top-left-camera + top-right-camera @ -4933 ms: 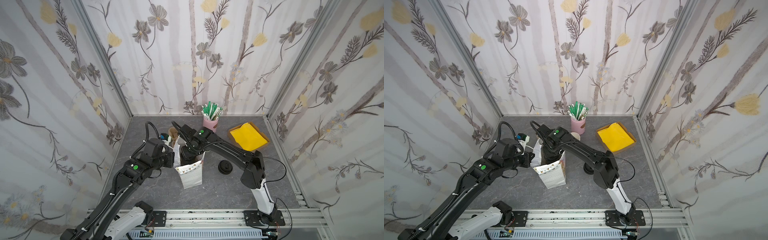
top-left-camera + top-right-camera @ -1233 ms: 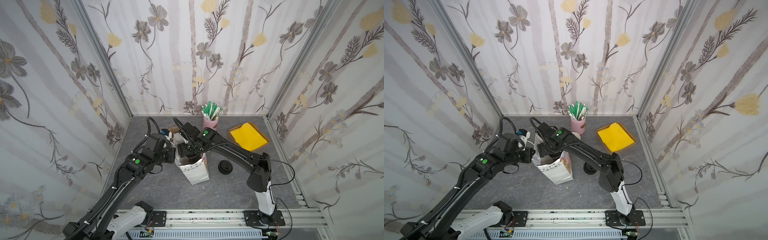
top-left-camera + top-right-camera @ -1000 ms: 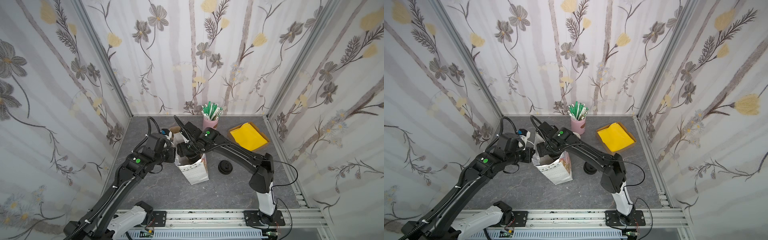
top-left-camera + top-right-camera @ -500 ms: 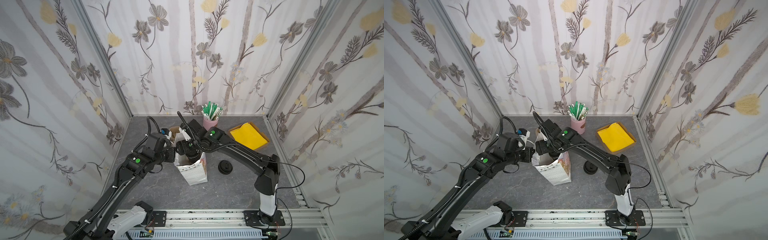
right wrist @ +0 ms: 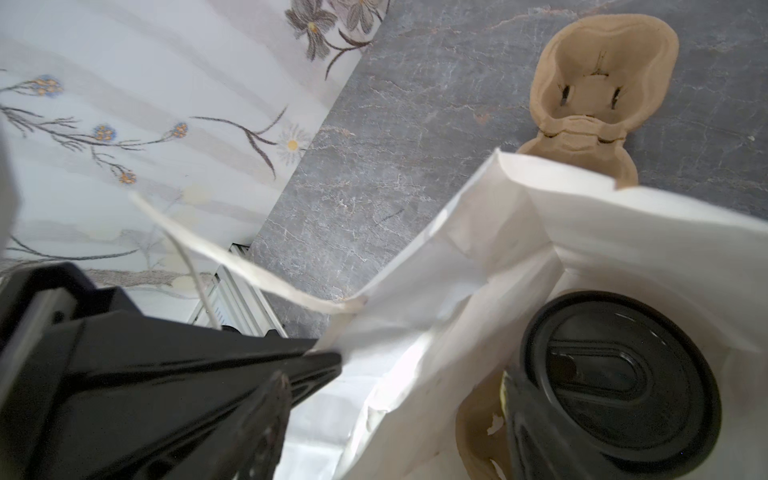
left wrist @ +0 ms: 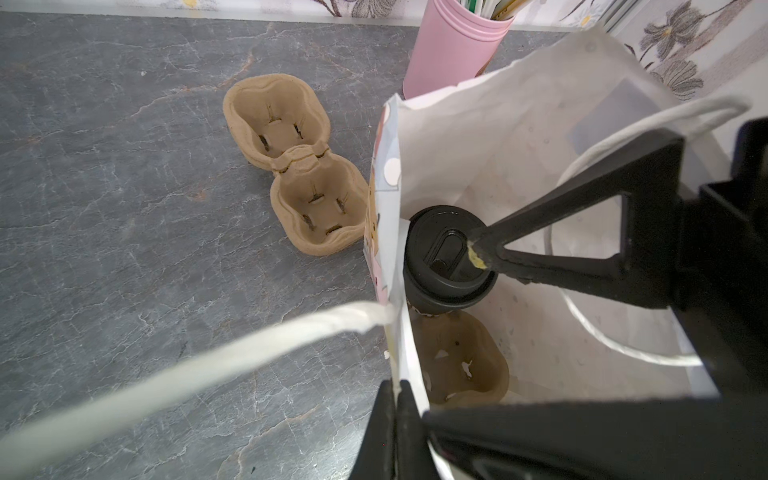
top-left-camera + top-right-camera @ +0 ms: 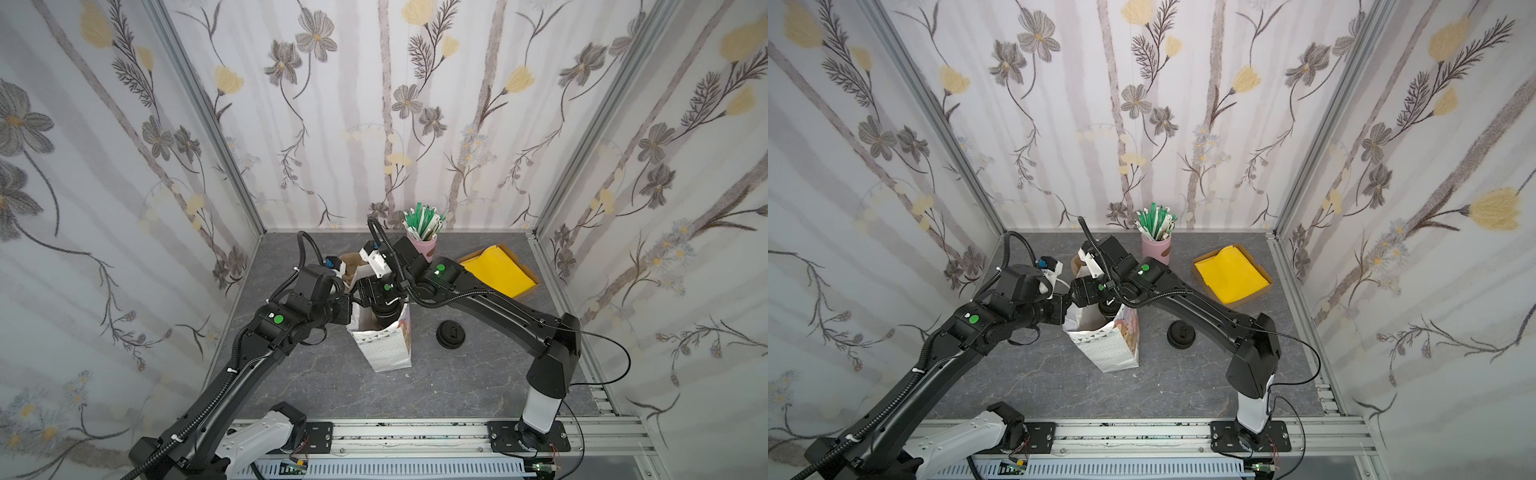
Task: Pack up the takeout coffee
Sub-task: 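Withdraw the right gripper away from the bag while the left gripper releases the bag edge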
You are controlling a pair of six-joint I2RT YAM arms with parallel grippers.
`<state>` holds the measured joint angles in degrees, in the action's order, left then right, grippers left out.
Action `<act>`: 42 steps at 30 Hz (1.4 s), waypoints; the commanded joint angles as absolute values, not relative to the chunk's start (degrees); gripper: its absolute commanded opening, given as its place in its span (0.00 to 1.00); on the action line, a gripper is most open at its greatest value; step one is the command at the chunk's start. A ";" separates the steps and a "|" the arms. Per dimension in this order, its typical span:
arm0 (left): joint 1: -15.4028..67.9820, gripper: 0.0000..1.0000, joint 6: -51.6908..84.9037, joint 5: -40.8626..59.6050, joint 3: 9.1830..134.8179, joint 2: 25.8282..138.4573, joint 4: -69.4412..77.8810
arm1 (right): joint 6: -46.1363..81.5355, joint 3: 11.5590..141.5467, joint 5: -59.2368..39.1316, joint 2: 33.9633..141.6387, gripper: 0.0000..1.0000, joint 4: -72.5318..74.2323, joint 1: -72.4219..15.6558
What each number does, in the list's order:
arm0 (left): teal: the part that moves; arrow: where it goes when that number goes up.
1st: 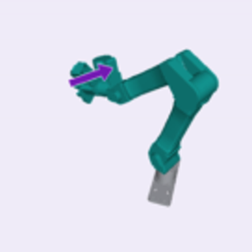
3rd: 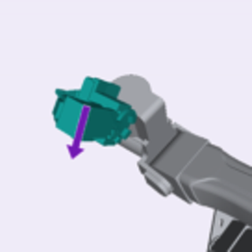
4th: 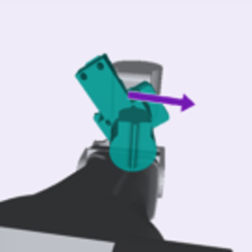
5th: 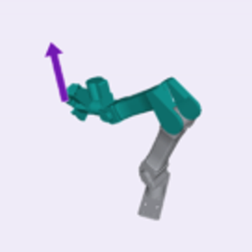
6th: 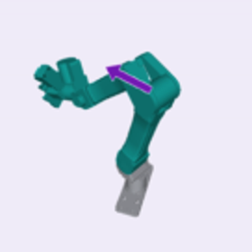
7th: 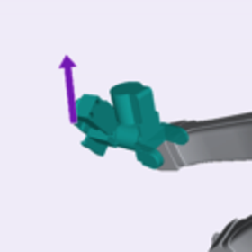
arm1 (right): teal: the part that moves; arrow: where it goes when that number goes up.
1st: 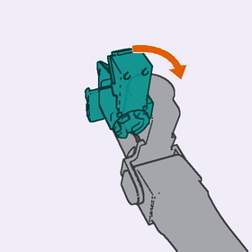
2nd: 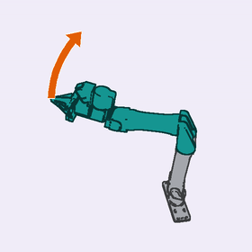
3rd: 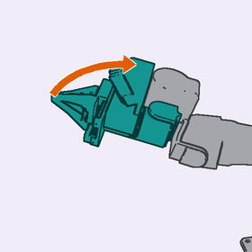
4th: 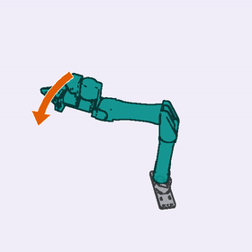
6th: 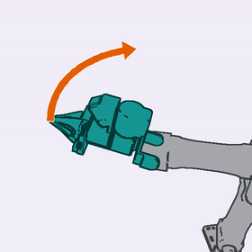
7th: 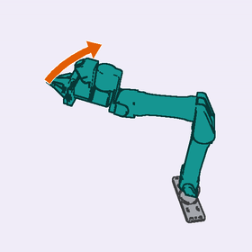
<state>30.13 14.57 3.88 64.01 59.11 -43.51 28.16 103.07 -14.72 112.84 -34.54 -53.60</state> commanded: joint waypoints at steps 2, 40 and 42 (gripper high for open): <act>30.54 0.00 14.79 3.67 64.85 59.58 -43.59 | 27.33 101.07 -16.27 110.85 0.78 -28.37 -53.57; 36.15 0.00 11.32 -0.26 67.91 61.35 -43.52 | 38.96 79.06 -17.25 91.81 0.79 -3.12 -47.47; 36.14 0.00 12.41 -1.18 67.65 61.09 -43.42 | 39.29 78.50 -16.95 91.81 0.79 -3.70 -45.71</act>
